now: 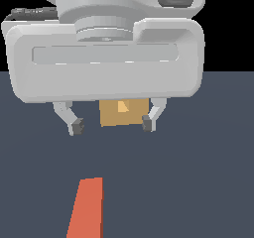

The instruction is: Insert the peg into the horizontal hole in a box.

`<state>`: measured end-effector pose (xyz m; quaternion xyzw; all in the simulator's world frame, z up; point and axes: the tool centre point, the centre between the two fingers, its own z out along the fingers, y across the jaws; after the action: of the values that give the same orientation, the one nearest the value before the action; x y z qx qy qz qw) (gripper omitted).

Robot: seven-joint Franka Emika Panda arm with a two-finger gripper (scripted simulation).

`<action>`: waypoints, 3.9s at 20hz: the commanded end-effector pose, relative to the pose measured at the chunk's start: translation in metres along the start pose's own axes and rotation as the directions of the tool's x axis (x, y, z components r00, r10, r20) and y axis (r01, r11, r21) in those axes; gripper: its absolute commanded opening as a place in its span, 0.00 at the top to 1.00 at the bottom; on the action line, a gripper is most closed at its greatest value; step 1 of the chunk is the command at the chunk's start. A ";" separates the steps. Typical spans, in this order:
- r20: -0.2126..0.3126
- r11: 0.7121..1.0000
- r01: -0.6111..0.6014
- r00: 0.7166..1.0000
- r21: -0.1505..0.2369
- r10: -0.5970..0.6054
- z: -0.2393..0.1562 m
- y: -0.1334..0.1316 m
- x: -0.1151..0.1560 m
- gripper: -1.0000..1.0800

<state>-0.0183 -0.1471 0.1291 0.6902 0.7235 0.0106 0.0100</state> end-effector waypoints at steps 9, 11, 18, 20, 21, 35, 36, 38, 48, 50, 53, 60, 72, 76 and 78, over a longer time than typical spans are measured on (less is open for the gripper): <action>-0.002 0.997 0.071 0.997 0.021 -0.071 0.044 -0.022 -0.093 0.04; -0.002 0.997 0.080 0.997 0.023 -0.080 0.049 -0.024 -0.105 0.04; -0.003 0.995 0.099 0.995 0.029 -0.099 0.061 -0.027 -0.130 0.04; -0.003 0.995 0.100 0.995 0.029 -0.100 0.061 -0.026 -0.132 0.04; -0.003 0.995 0.100 0.995 0.029 -0.100 0.061 -0.026 -0.132 0.04; -0.003 0.995 0.099 0.995 0.029 -0.099 0.102 -0.028 -0.131 0.04; -0.003 0.995 0.099 0.995 0.029 -0.099 0.106 -0.028 -0.131 0.04; -0.003 0.995 0.099 0.995 0.029 -0.099 0.110 -0.028 -0.132 0.04; -0.003 0.995 0.100 0.995 0.029 -0.100 0.111 -0.027 -0.132 1.00; -0.003 0.995 0.100 0.995 0.029 -0.100 0.111 -0.027 -0.132 1.00; -0.003 0.995 0.100 0.995 0.029 -0.100 0.111 -0.027 -0.131 1.00; -0.003 0.994 0.103 0.995 0.029 -0.103 0.105 -0.021 -0.103 1.00; -0.003 0.992 0.119 0.993 0.029 -0.119 0.079 0.009 0.029 1.00; -0.003 0.992 0.124 0.992 0.029 -0.124 0.070 0.019 0.074 1.00; -0.003 0.992 0.126 0.992 0.029 -0.126 0.066 0.024 0.092 1.00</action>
<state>0.0001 -0.0677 0.0594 0.6429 0.7659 -0.0004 -0.0008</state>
